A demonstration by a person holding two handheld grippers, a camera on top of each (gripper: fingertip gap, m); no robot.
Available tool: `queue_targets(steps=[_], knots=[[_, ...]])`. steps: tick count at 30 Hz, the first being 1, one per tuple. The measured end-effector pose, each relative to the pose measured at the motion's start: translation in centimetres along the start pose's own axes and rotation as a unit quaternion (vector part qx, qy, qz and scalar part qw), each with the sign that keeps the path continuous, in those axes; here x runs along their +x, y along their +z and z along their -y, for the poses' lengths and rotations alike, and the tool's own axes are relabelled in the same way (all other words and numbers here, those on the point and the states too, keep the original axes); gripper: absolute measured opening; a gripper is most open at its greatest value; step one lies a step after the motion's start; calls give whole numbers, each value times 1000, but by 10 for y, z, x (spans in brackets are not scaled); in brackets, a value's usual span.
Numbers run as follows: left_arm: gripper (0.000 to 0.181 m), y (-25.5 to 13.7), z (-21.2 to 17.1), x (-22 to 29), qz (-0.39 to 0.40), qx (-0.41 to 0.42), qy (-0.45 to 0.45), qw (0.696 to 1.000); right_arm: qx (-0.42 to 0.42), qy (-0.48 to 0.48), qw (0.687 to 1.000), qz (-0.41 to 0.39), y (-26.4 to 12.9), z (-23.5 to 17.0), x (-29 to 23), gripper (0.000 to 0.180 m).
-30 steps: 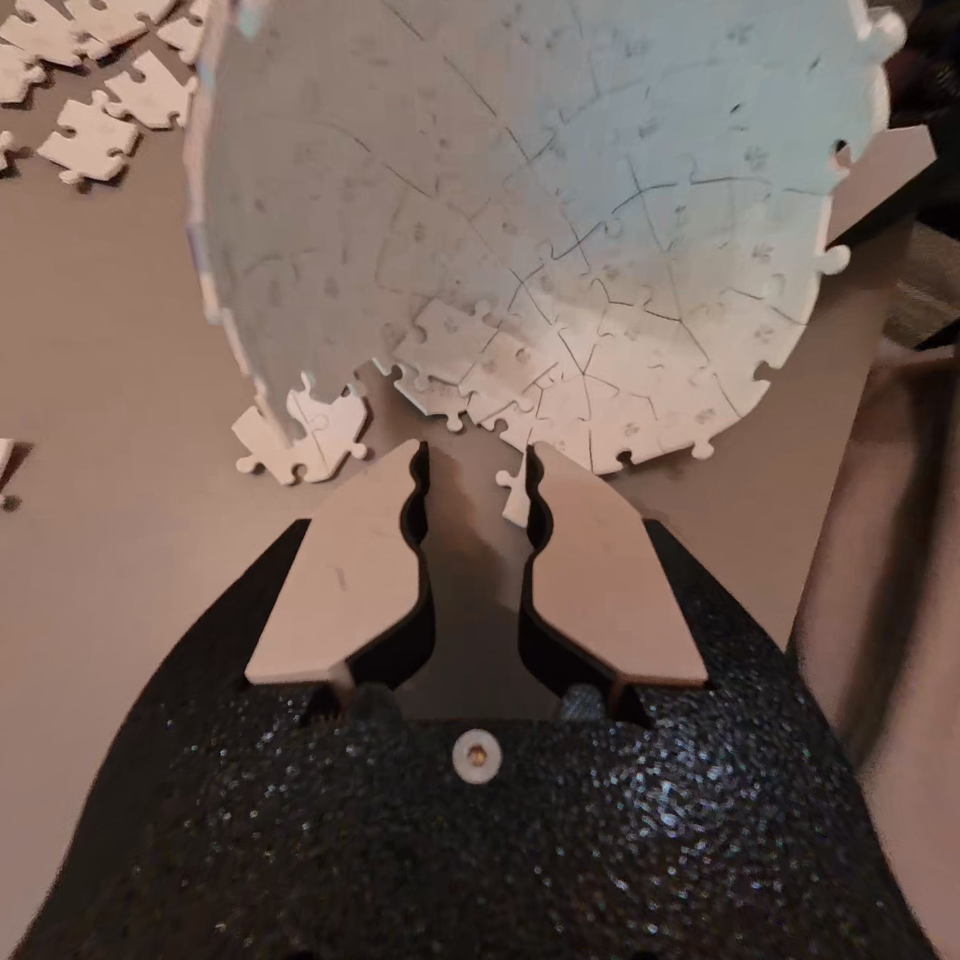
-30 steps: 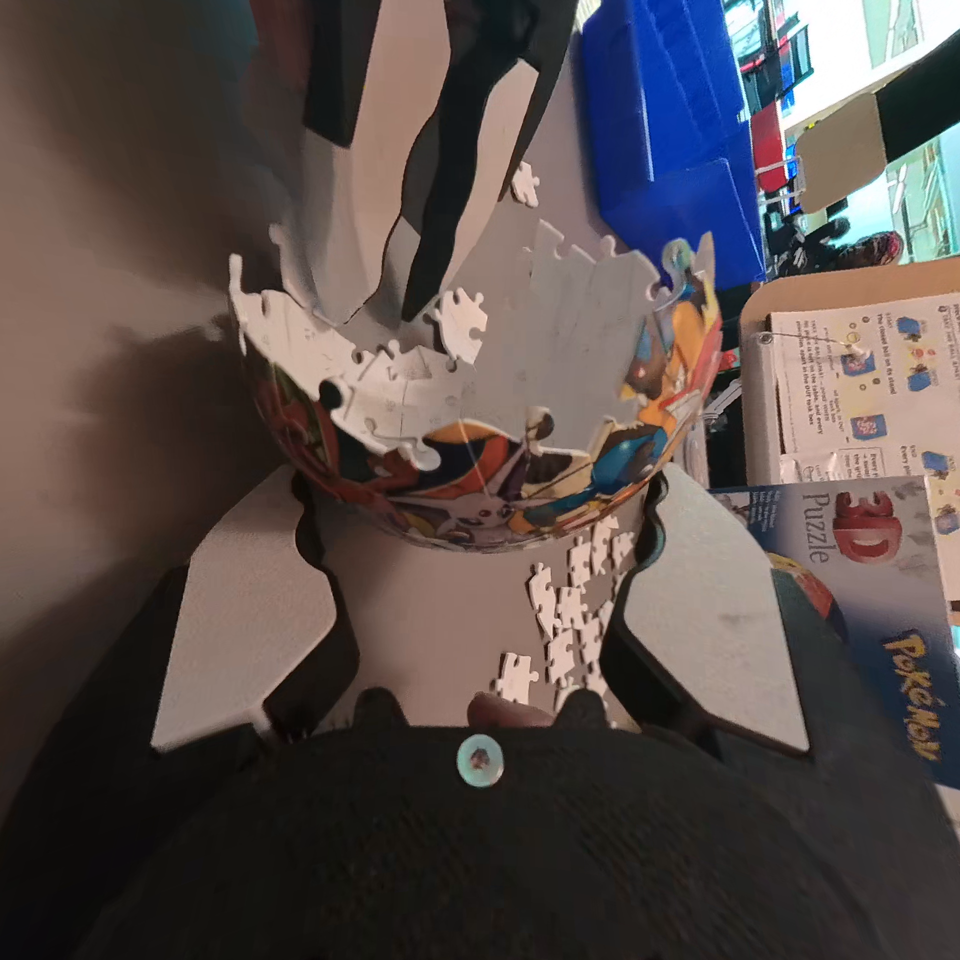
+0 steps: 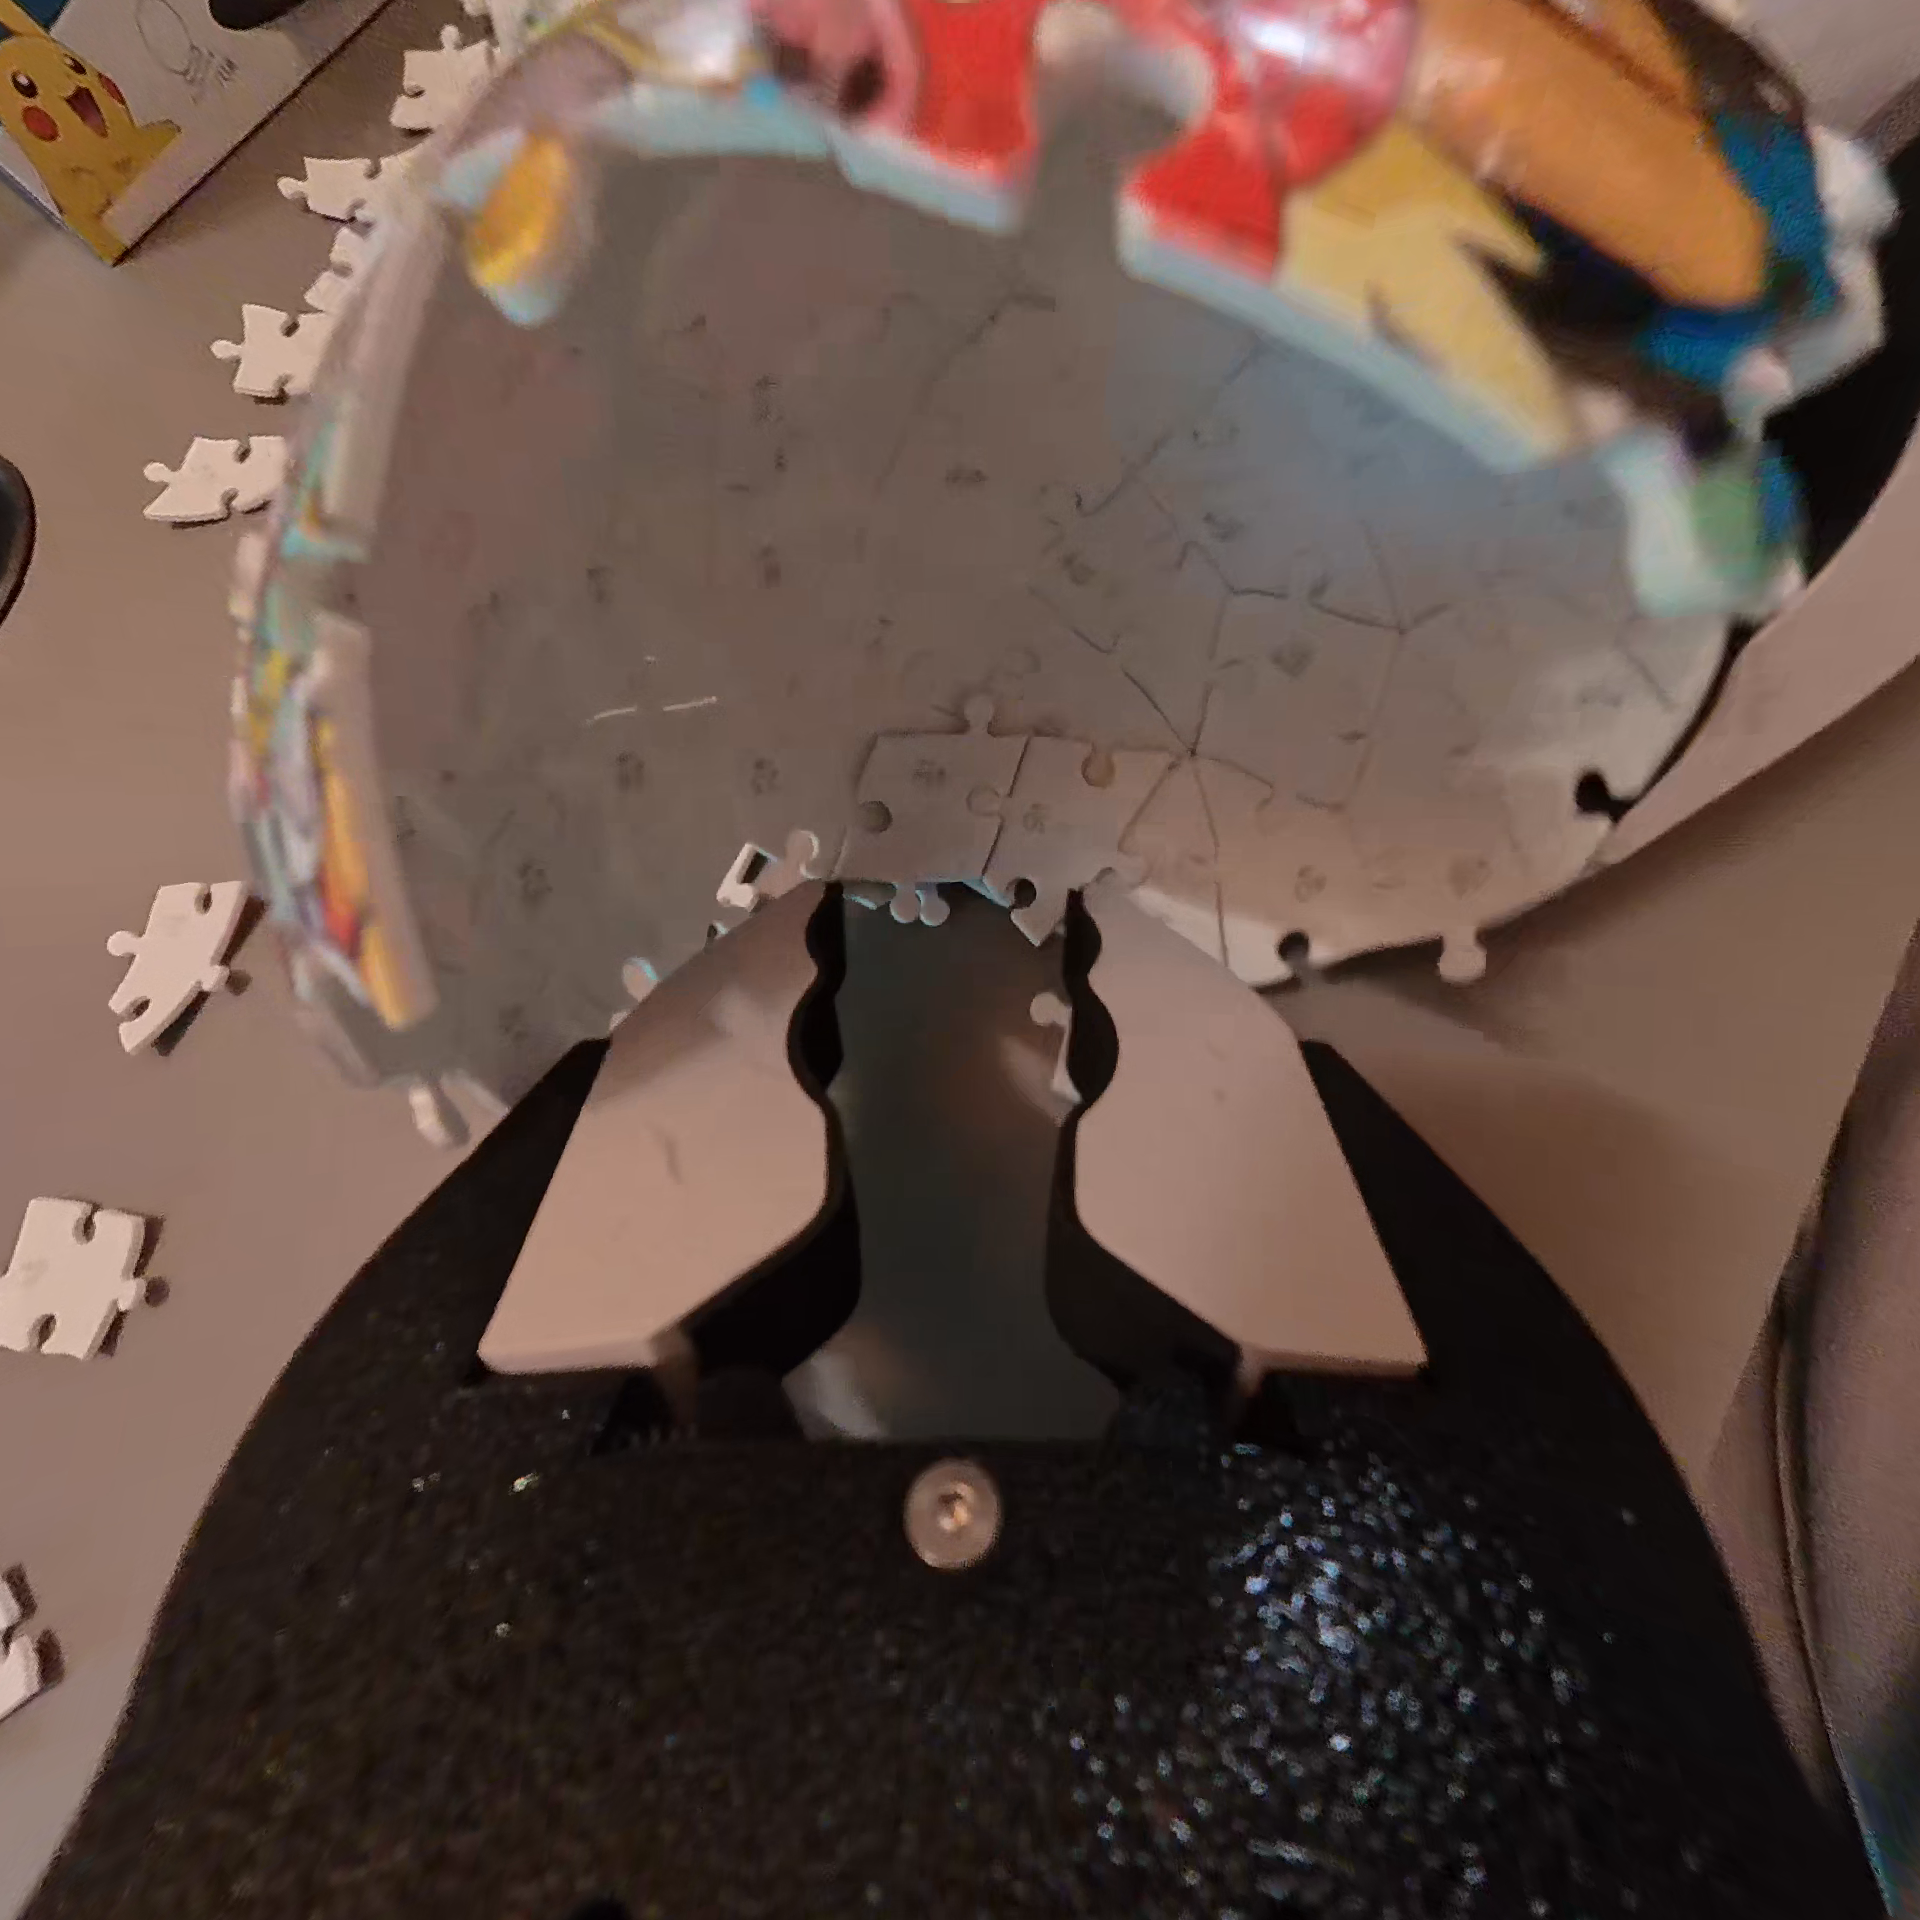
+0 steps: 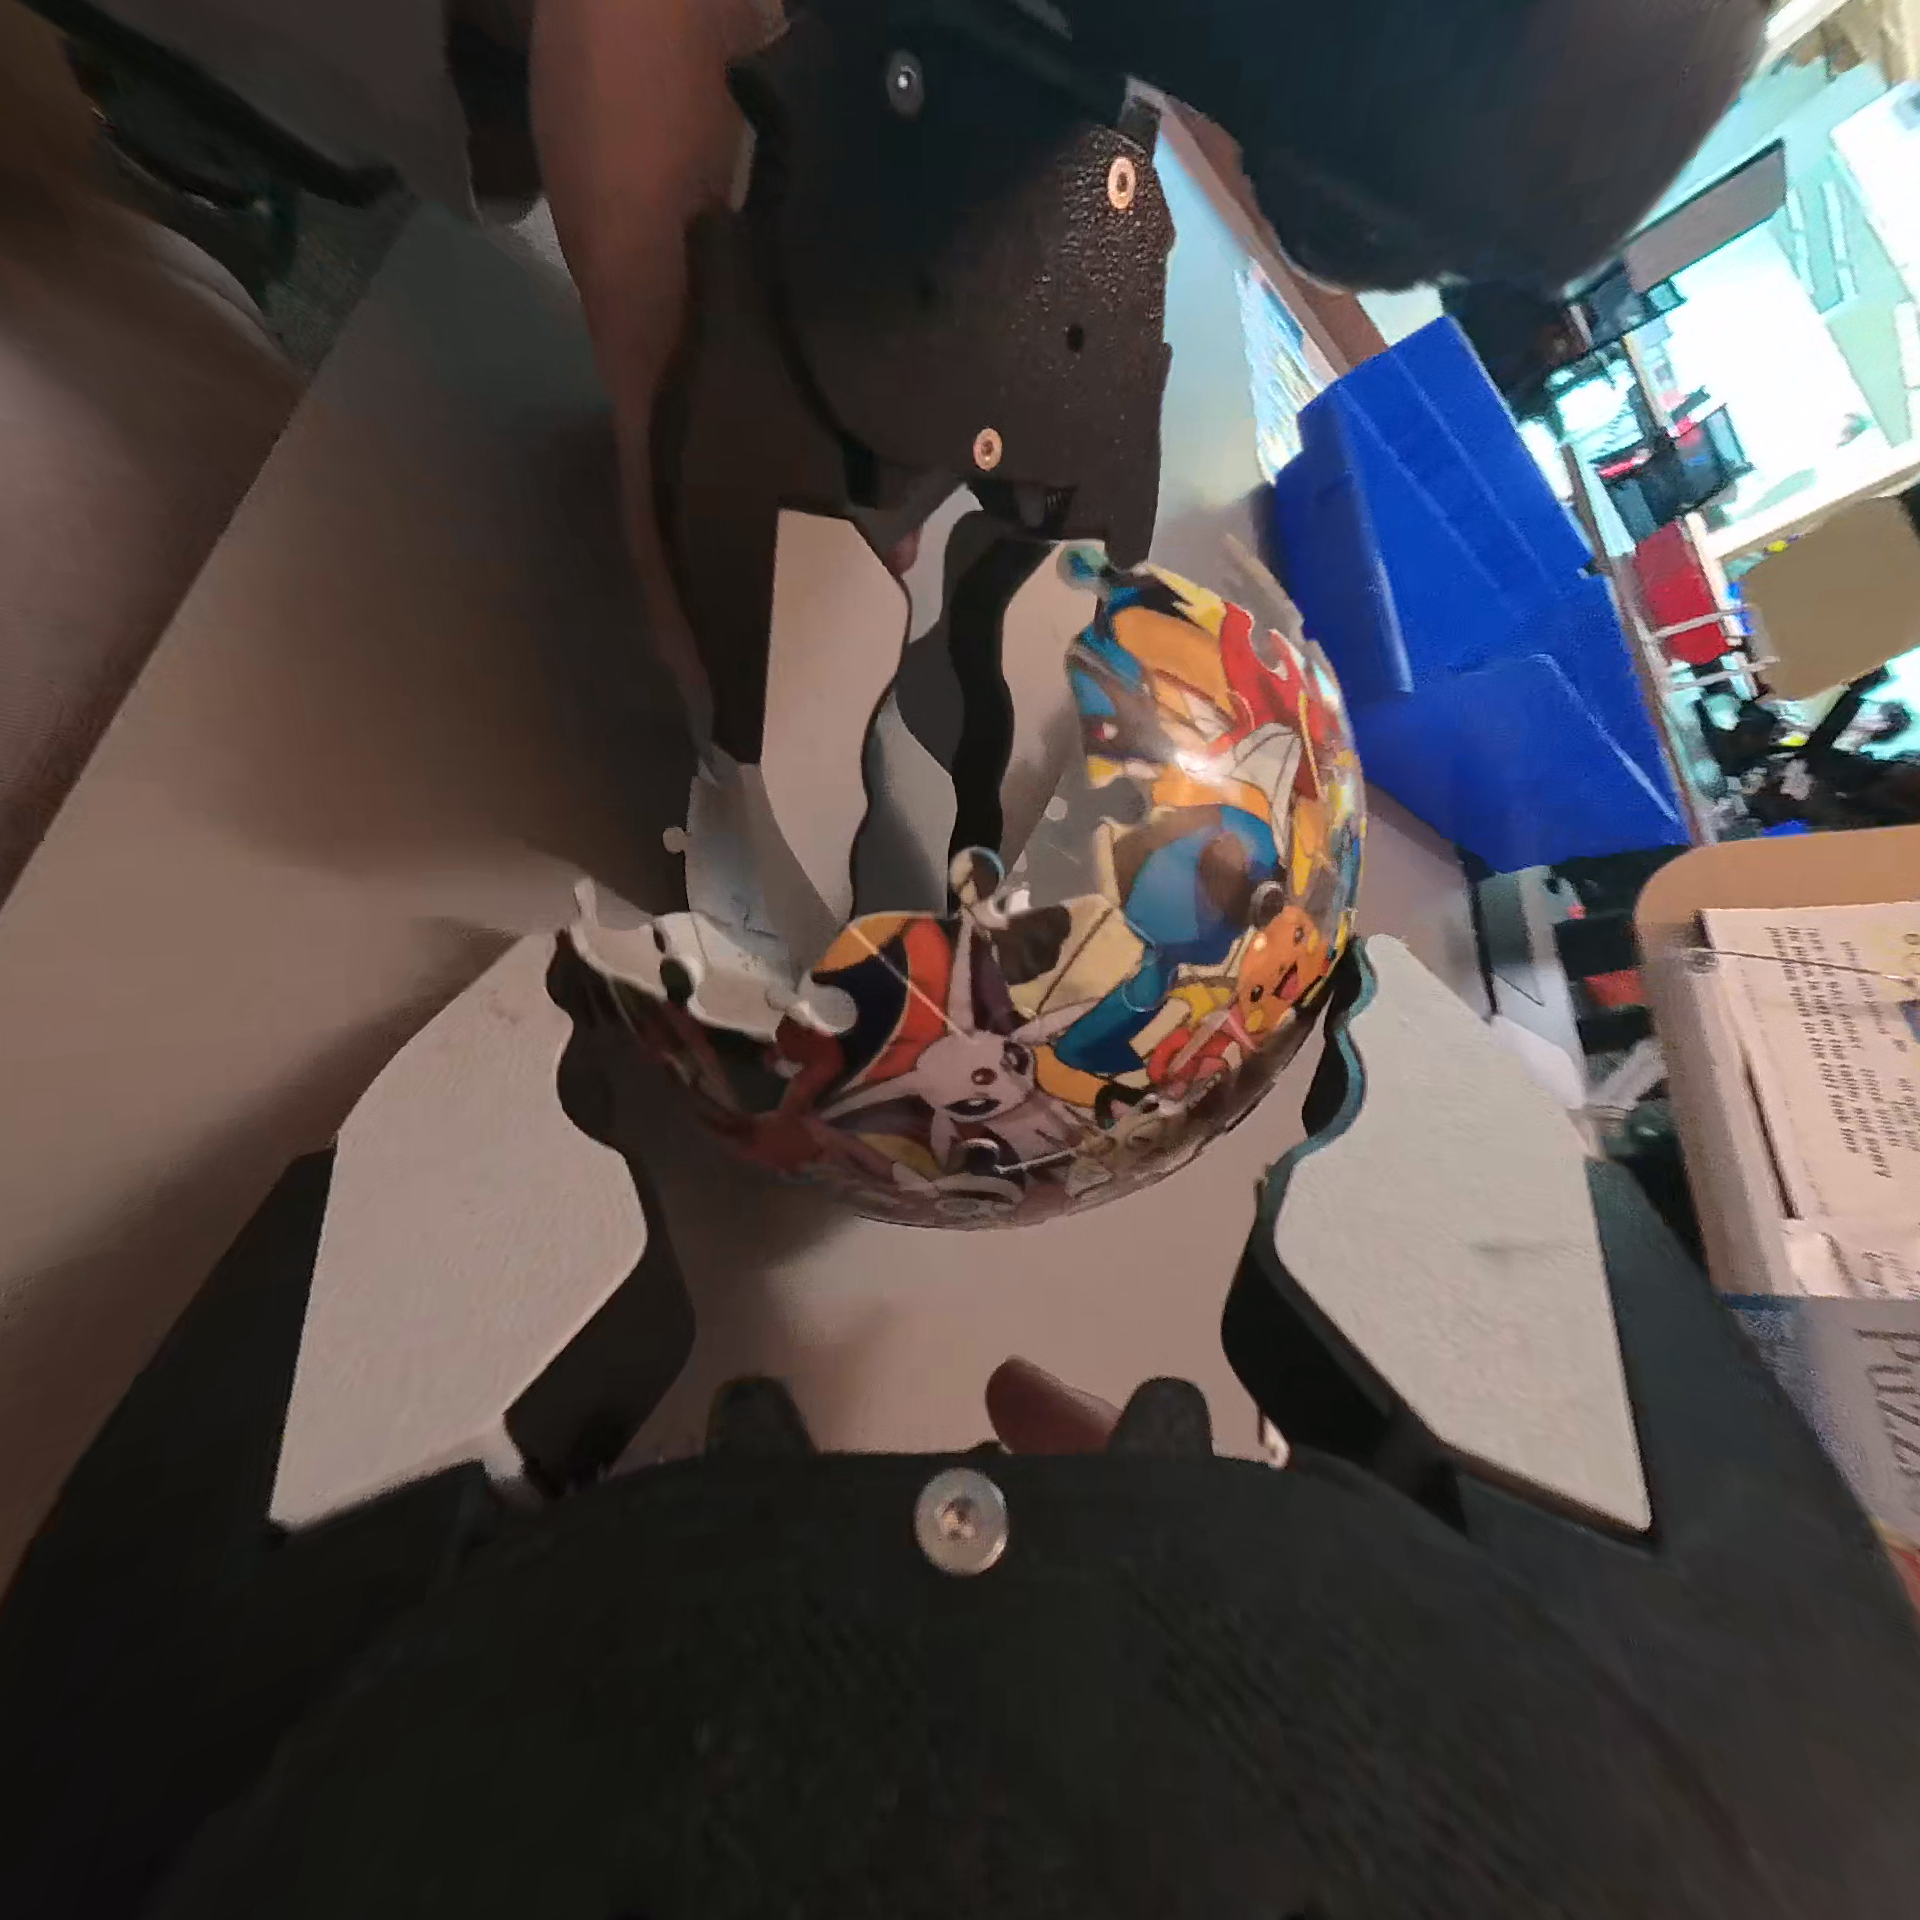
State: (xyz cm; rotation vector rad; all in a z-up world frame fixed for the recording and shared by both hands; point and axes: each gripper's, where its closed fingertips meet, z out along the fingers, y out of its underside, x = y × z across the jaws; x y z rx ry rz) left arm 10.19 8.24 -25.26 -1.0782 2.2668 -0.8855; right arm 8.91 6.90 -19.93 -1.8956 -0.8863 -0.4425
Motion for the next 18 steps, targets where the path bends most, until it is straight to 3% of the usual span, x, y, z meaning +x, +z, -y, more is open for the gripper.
queue_targets(steps=[4, 18], knots=[[46, -1, 0, 1, 4, 2, 5, 1000, -28, -16, 999, -34, 1, -5, -4, 135], [18, -3, -6, -3, 6, -9, -20, 1000, -26, -13, 997, -70, 3, -4, -1, 132]])
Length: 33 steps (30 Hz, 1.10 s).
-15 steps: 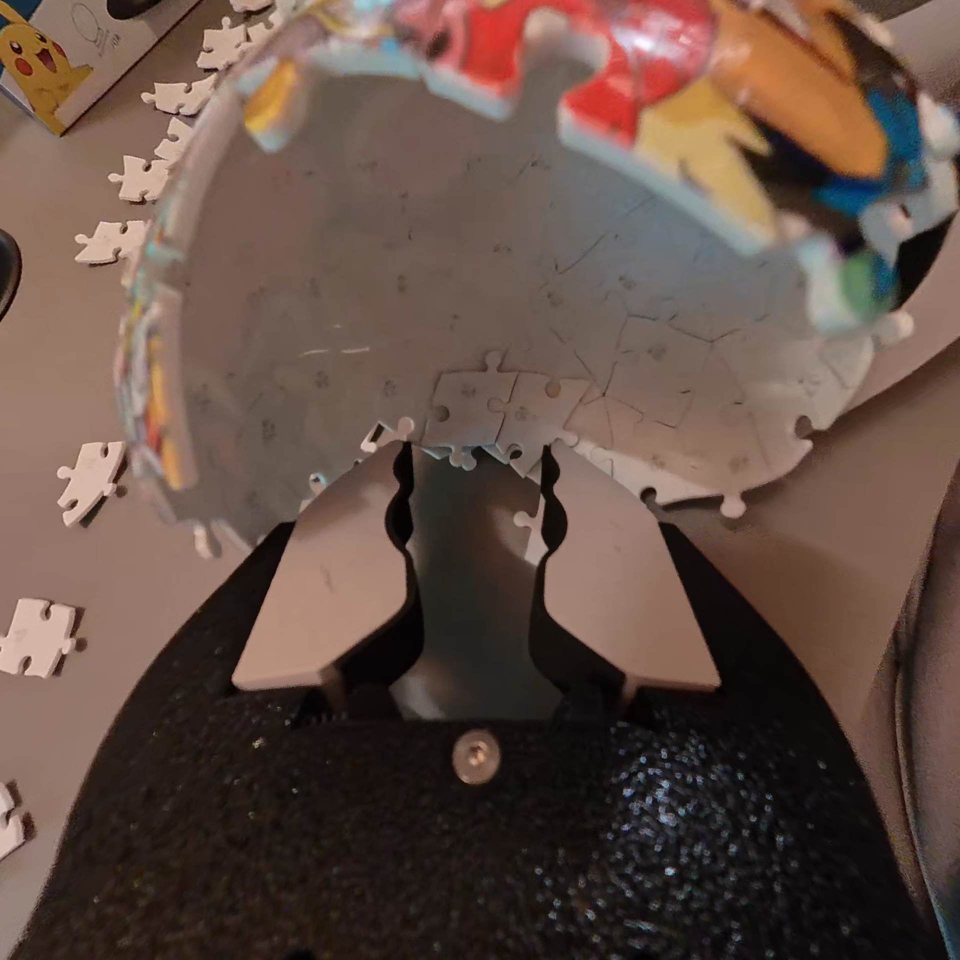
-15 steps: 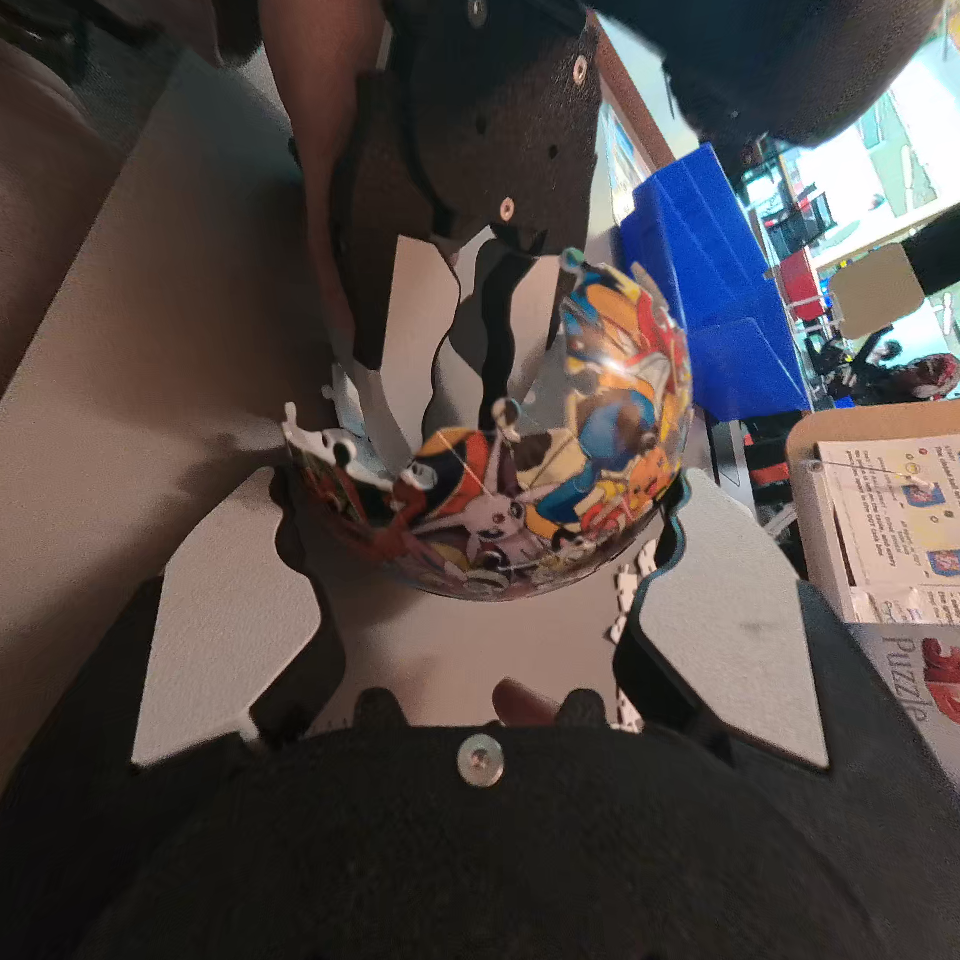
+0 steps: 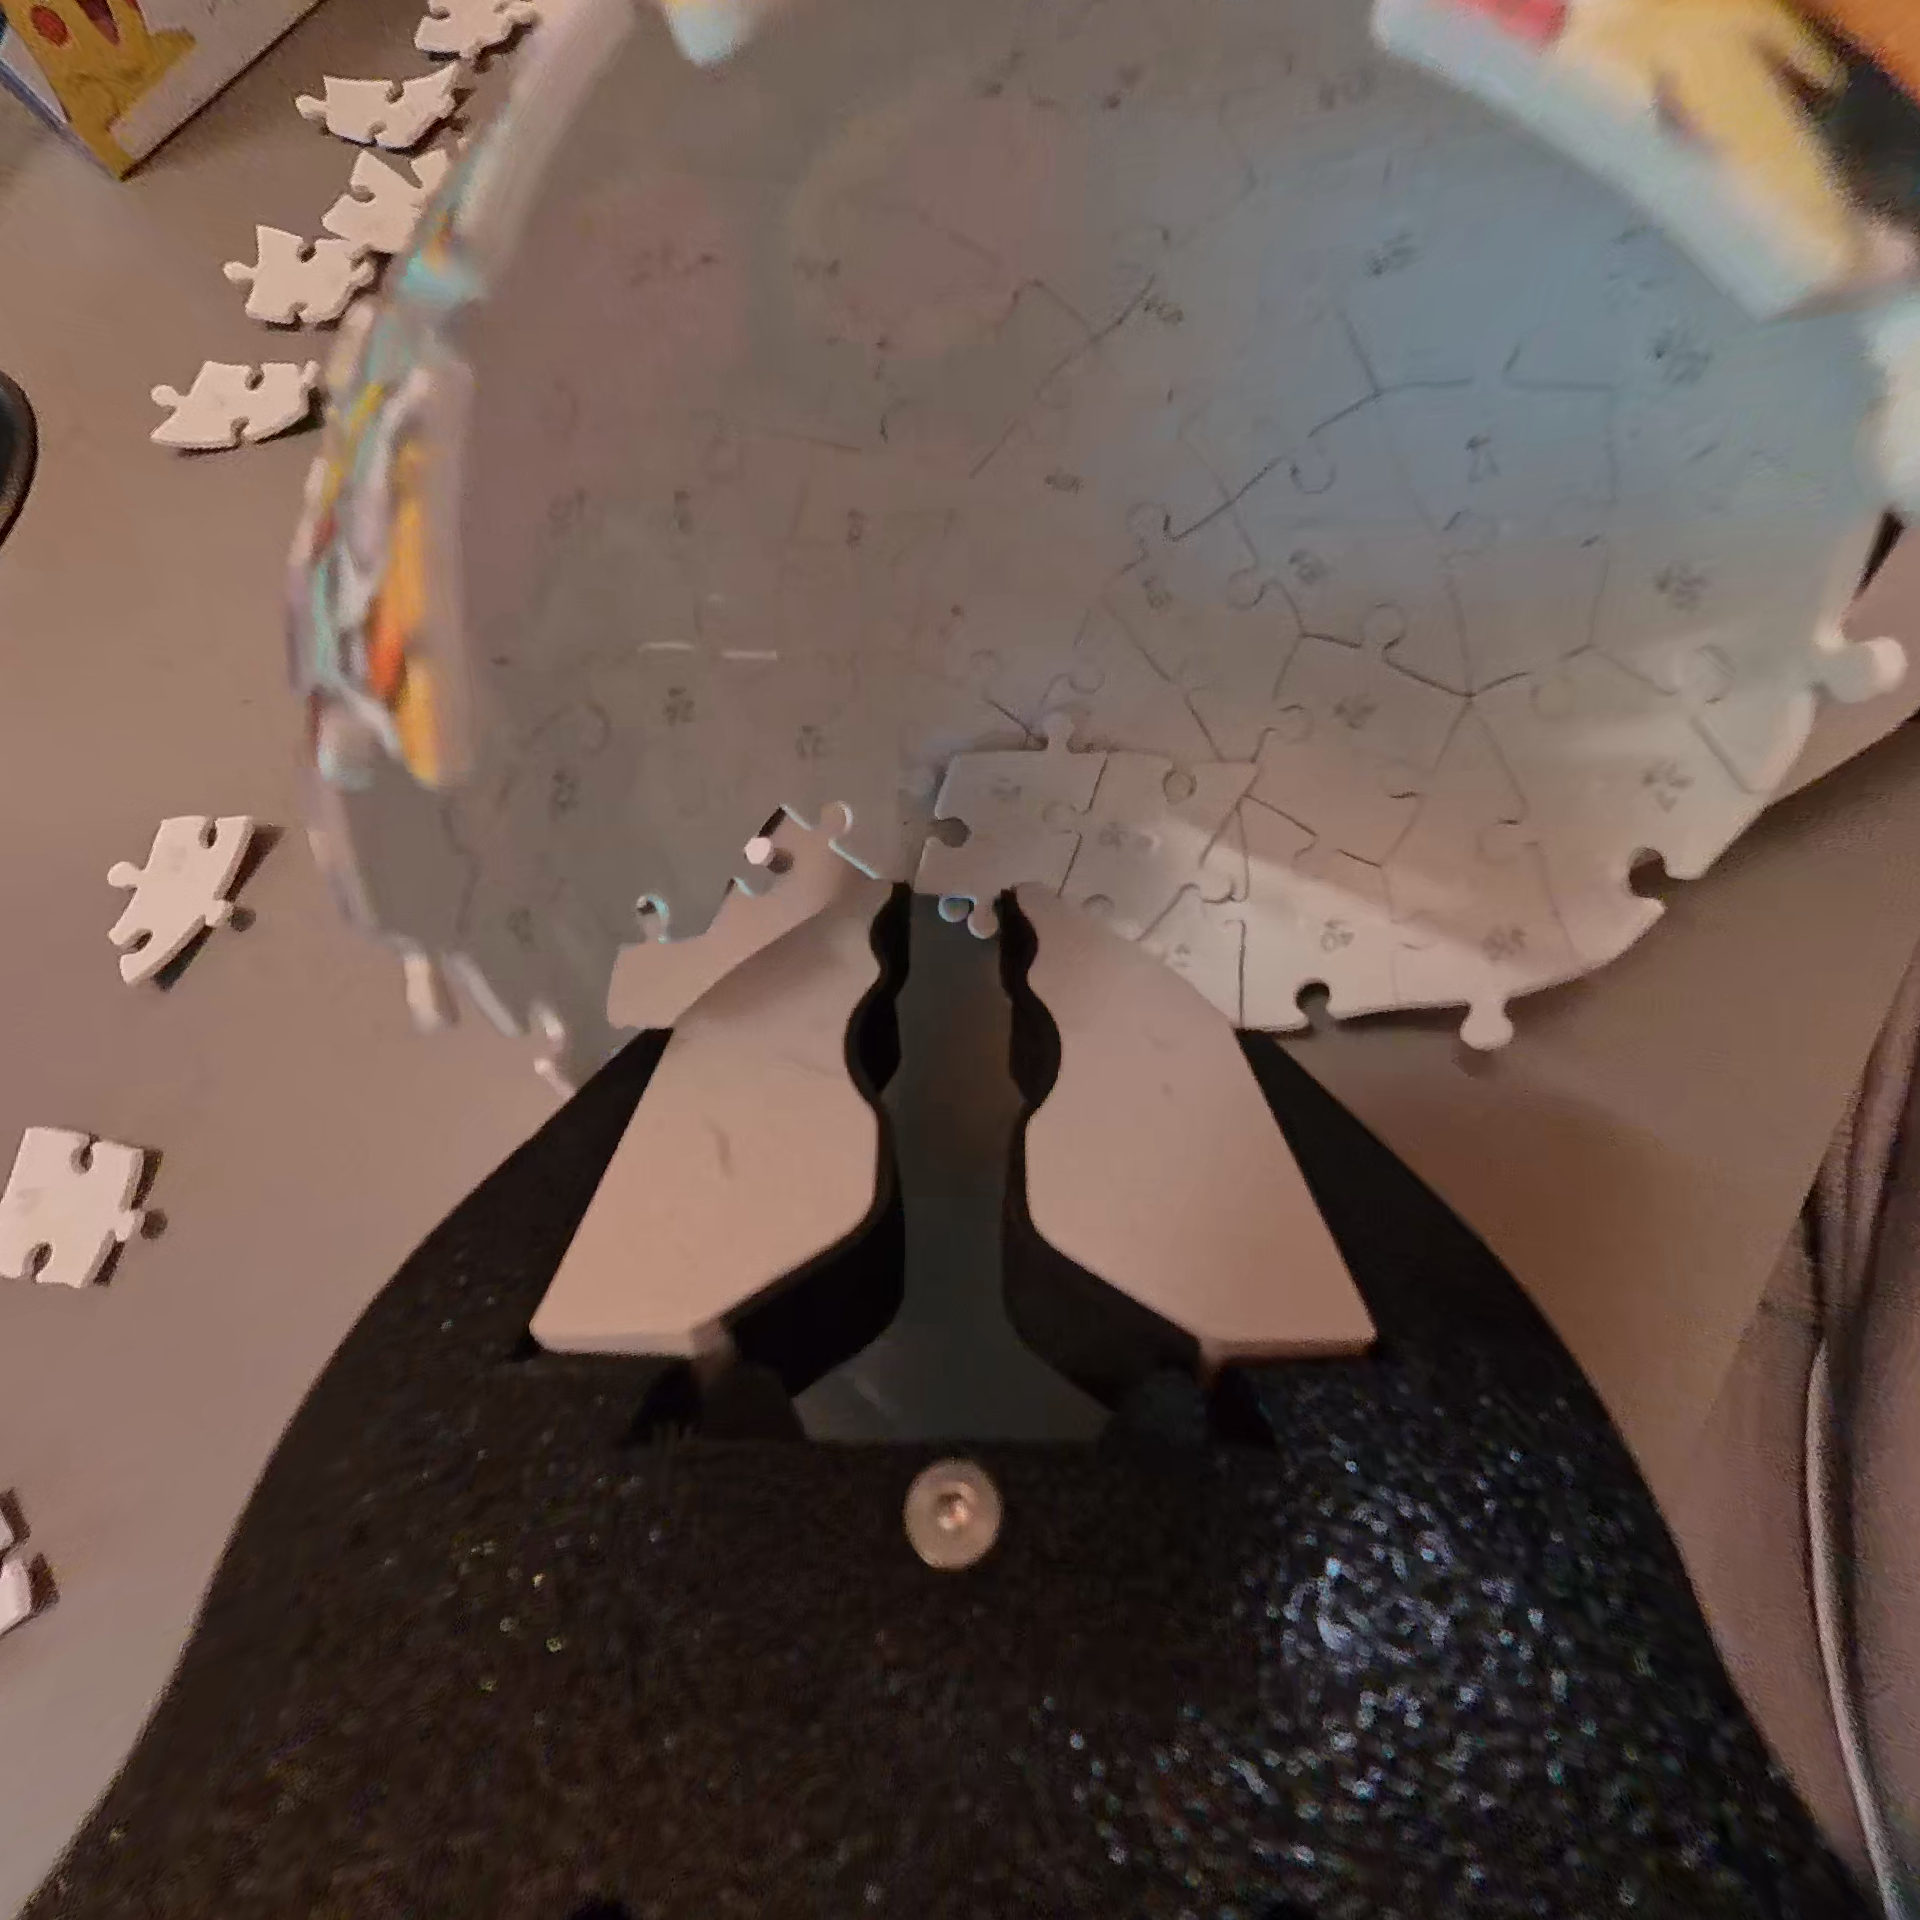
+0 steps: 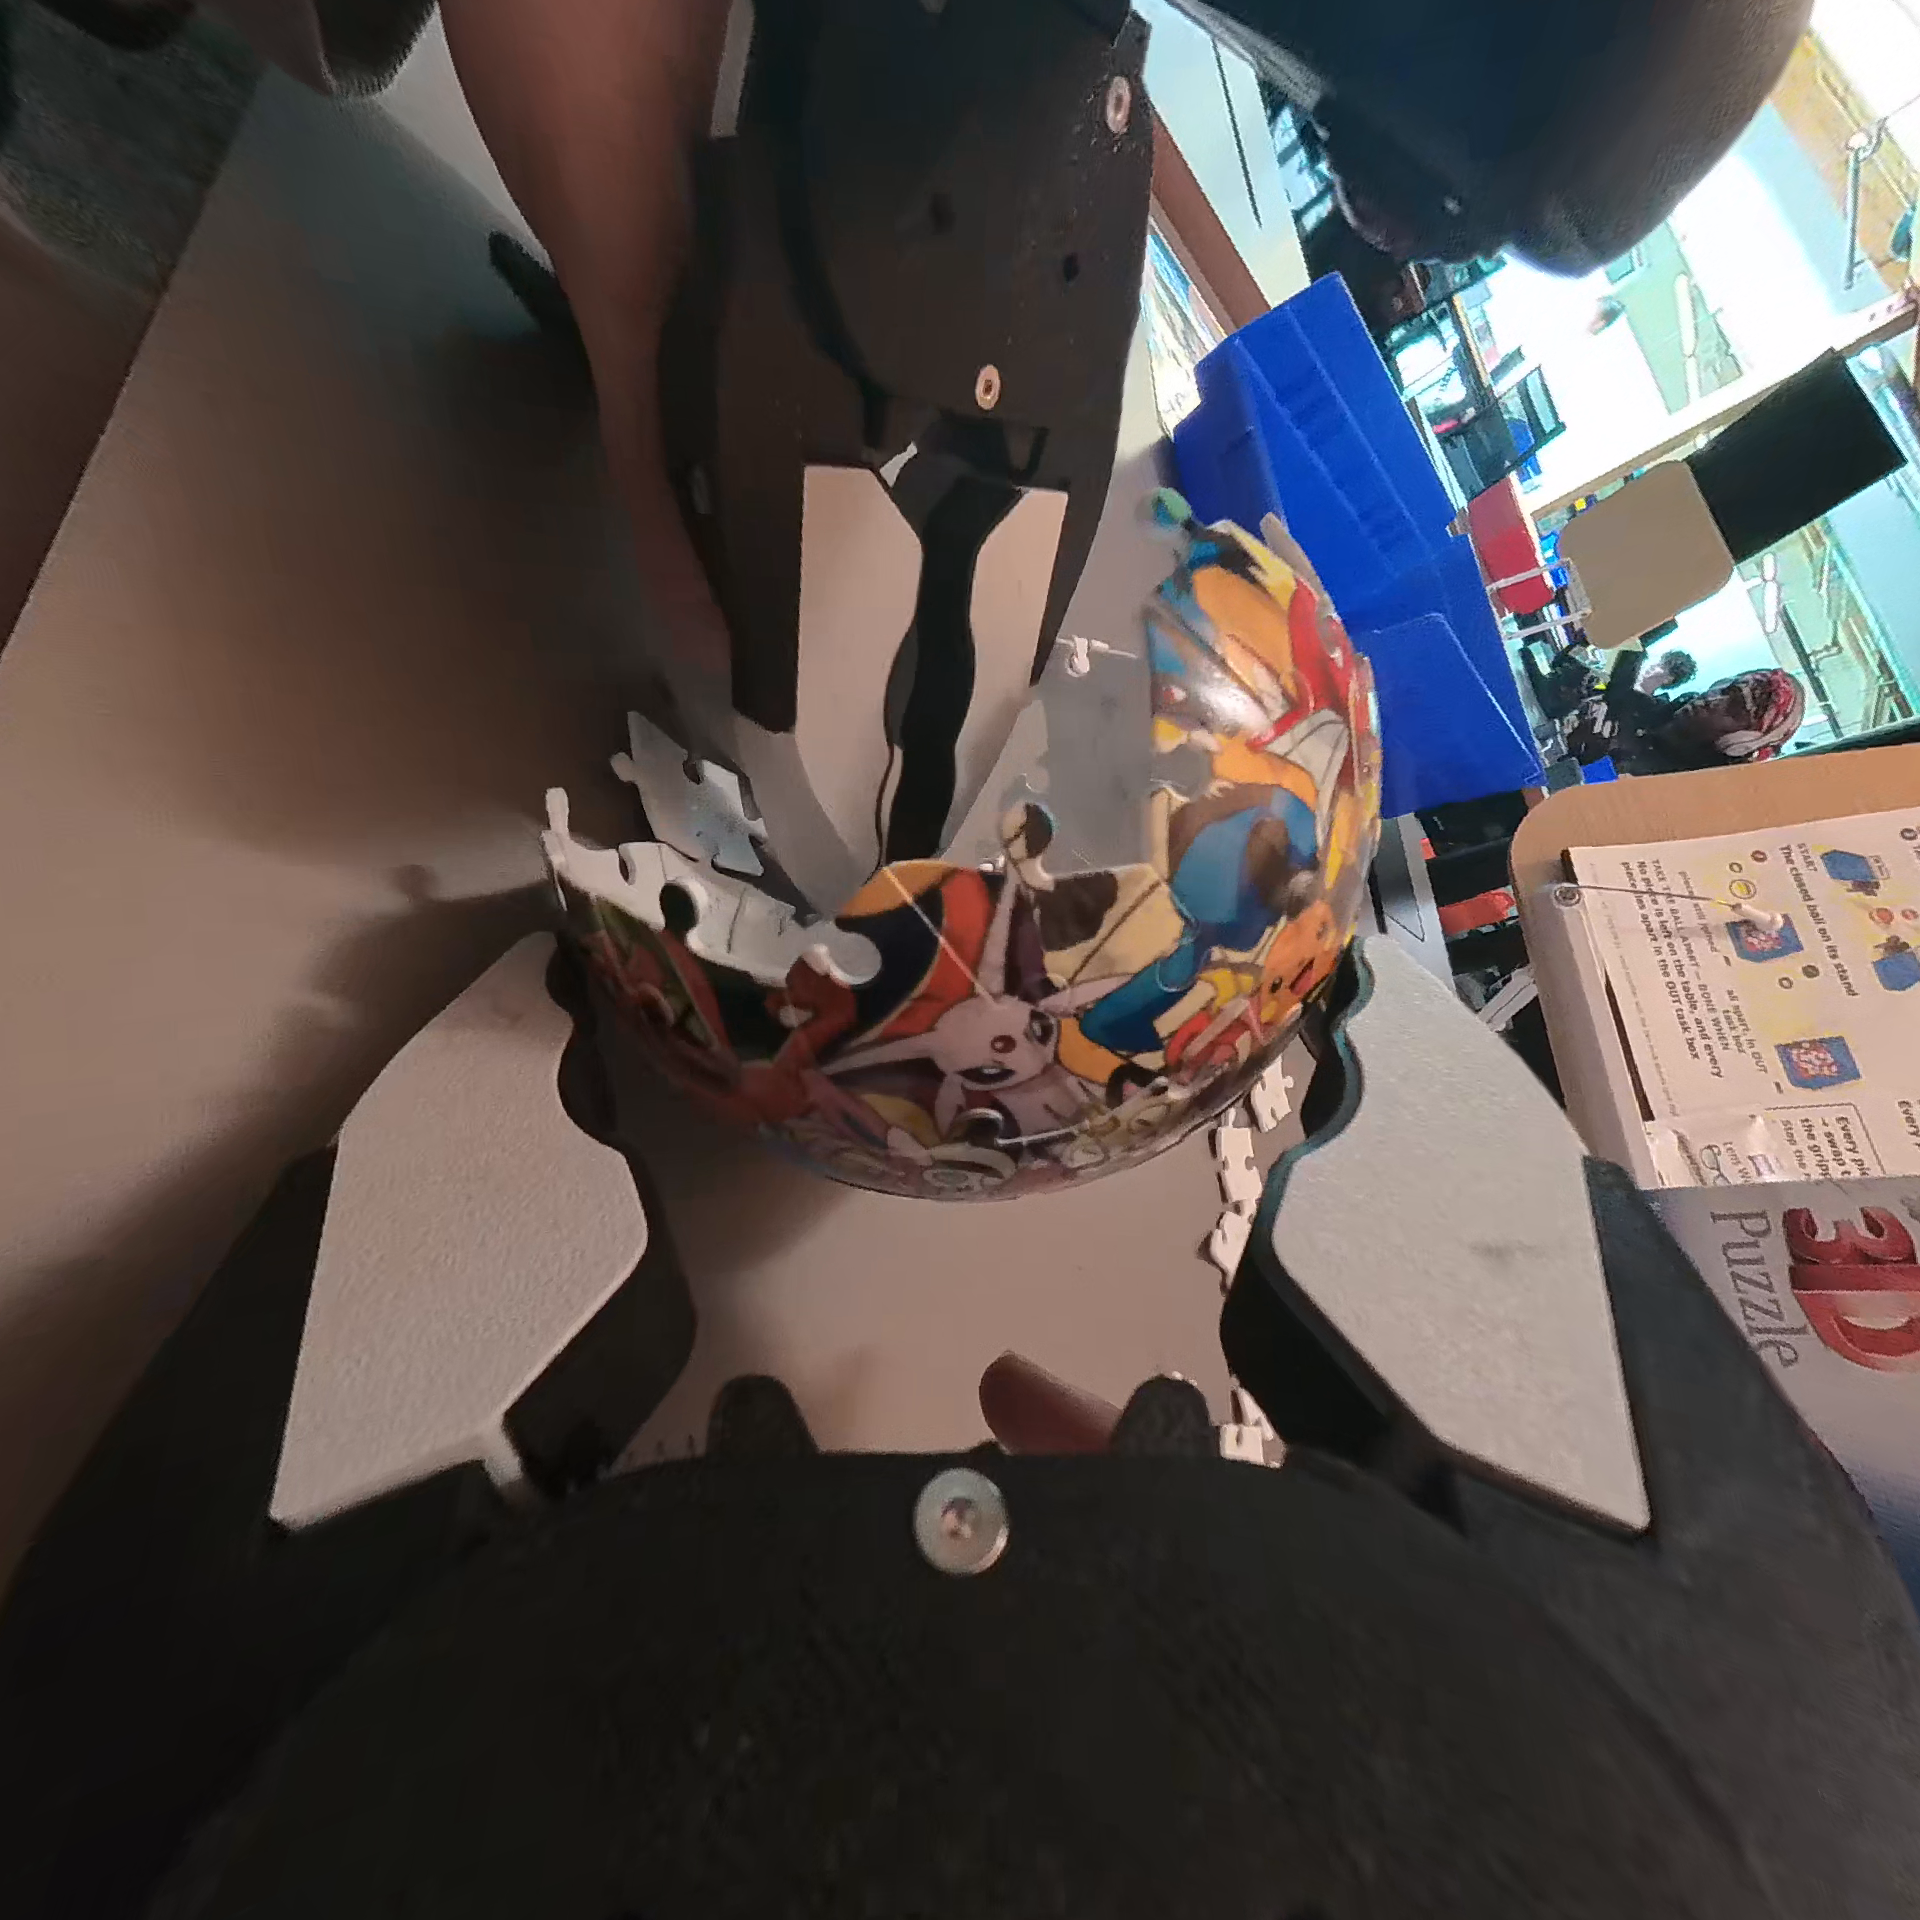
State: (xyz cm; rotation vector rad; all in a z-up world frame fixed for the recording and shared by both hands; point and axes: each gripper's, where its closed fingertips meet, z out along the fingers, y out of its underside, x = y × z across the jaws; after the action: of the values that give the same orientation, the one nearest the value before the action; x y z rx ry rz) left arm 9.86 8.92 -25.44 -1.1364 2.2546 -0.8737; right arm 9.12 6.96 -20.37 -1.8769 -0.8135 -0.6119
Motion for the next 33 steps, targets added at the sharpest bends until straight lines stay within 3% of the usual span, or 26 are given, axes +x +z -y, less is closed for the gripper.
queue_targets(steps=[7, 14, 17, 20, 24, 25, 29, 30, 31, 33], knots=[[13, -5, 3, -3, 2, 18, 9, 1000, -5, -3, 1000, -8, 1, -1, 3, 130], [1, -41, 7, -15, -31, 75, -28, 996, 9, 9, 1000, -15, -1, 2, 7, 127], [0, -63, -8, -23, -24, 40, -14, 999, 7, 7, 1000, -14, 0, 0, 7, 128], [0, -80, -30, -51, 44, -8, -18, 999, 7, 8, 1000, -14, 0, -1, 7, 128], [1, -84, -64, -82, 92, -51, -97, 990, 2, -2, 1000, -16, 0, 0, 6, 128], [2, -82, -69, -88, 104, -53, -122, 986, 0, -5, 1000, -16, 0, 0, 6, 127], [40, -82, -81, -107, 158, -79, -172, 969, -5, -11, 1000, -18, 0, 1, 5, 128], [49, -87, -76, -108, 171, -77, -173, 967, -8, -14, 1000, -19, 0, 1, 5, 128], [47, -91, -66, -106, 179, -64, -171, 967, -11, -17, 1000, -19, 0, 0, 5, 128], [52, -91, -35, -86, 139, -13, -169, 976, -17, -23, 999, -22, 0, -1, 5, 128]])
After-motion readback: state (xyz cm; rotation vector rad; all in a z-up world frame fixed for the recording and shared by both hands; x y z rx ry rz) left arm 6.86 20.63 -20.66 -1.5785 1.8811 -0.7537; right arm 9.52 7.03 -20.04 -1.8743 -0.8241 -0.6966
